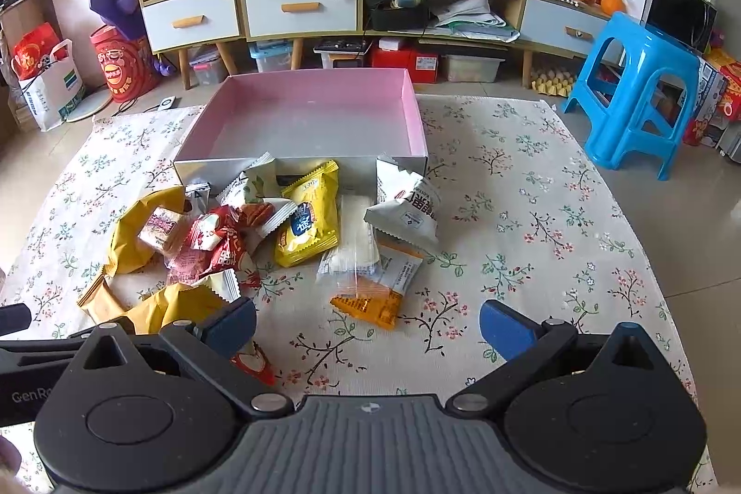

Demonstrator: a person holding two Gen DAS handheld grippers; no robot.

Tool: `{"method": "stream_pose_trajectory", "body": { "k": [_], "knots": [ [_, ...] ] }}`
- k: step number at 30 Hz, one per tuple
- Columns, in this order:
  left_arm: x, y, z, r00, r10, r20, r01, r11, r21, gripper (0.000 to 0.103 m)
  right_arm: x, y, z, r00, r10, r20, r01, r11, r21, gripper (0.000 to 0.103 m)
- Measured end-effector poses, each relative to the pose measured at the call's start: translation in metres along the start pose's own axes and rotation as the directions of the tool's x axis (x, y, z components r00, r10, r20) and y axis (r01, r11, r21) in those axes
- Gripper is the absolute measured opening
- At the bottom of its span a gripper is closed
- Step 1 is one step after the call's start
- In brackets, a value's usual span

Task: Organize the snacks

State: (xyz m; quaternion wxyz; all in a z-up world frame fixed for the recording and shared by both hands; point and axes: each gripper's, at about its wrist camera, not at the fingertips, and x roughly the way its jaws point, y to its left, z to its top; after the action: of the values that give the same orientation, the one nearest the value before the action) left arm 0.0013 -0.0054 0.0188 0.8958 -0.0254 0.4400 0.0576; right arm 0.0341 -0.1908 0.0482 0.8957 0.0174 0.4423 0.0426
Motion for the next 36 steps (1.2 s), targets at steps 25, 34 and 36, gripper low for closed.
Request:
{"method": "stream_pose_trajectory", "body": {
  "k": [25, 34, 36],
  "knots": [
    [-0.0002, -0.0008, -0.0004, 1.000, -0.001, -0.001, 0.001, 1.000, 0.000, 0.103, 0.0011, 0.0014, -0.0024, 1.000, -0.006, -0.008, 0.006, 1.000, -0.006, 0.093],
    [-0.0004, -0.0010, -0.0005, 1.000, -0.001, 0.000, 0.001, 1.000, 0.000, 0.103, 0.0015, 0.0018, -0.0025, 1.000, -0.007, -0.009, 0.007, 1.000, -0.007, 0.093],
    [-0.0003, -0.0009, -0.0005, 1.000, -0.001, 0.000, 0.001, 1.000, 0.002, 0.103, 0.0015, 0.0017, -0.0026, 1.000, -0.007, -0.010, 0.007, 1.000, -0.007, 0.093]
  ]
}}
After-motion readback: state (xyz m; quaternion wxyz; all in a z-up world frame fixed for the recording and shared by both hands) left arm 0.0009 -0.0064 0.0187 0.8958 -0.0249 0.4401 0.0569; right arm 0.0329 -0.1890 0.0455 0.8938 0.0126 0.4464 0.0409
